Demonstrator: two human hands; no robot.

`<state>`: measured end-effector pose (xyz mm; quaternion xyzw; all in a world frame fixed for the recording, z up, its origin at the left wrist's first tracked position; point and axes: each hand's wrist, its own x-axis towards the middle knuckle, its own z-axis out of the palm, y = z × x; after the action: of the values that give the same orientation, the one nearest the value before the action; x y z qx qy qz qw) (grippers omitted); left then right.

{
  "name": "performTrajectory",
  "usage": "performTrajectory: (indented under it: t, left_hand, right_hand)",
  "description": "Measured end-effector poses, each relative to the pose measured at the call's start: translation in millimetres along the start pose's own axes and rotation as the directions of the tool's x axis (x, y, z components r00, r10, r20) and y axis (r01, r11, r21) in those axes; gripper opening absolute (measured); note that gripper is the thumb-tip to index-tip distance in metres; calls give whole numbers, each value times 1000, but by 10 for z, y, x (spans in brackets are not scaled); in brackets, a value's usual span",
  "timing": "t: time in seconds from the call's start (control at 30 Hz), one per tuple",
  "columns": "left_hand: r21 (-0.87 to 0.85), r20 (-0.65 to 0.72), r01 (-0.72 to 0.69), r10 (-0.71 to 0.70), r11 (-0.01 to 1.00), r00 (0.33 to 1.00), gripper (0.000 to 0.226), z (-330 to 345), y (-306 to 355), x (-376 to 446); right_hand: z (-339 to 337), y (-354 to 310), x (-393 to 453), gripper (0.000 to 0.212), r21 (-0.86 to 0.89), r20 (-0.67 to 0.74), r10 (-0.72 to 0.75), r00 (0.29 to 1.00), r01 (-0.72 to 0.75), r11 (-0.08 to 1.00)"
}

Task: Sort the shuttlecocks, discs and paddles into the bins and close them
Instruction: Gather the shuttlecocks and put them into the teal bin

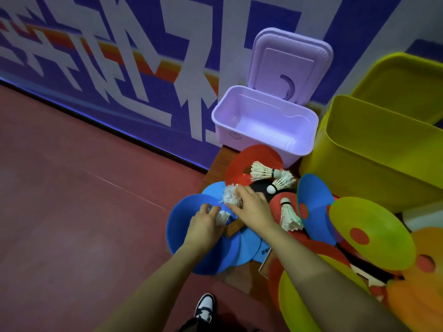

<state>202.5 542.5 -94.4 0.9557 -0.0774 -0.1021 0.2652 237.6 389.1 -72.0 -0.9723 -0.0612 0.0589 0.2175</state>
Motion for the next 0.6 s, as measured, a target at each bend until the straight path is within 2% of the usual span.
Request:
performTrajectory:
  t: [0.13, 0.27, 0.37, 0.5, 0.6]
  left_hand:
    - [-44, -100, -71, 66, 996, 993, 41, -6, 16, -31]
    - [-31, -166, -134, 127, 991, 978, 46, -66, 148, -95]
    - [-24, -215, -197, 187, 980, 958, 50, -94, 330, -141]
    - [3, -263, -281, 272, 960, 926, 50, -91, 680, -228]
    - [45, -319, -388, 381, 921, 868, 42, -116, 1090, -374]
  right_hand:
    - [-74, 21, -164, 26, 138, -131, 60, 990, -41, 990]
    - [-227, 114, -347, 54, 198, -172, 81, 982, -46, 979]
    - [-409, 194, -531, 66, 172, -230, 120, 966, -81, 982]
    - [-663, 377, -927, 66, 157, -342, 117, 932, -66, 985]
    - [-870, 600, -1353, 60, 200, -416, 142, 898, -62, 978]
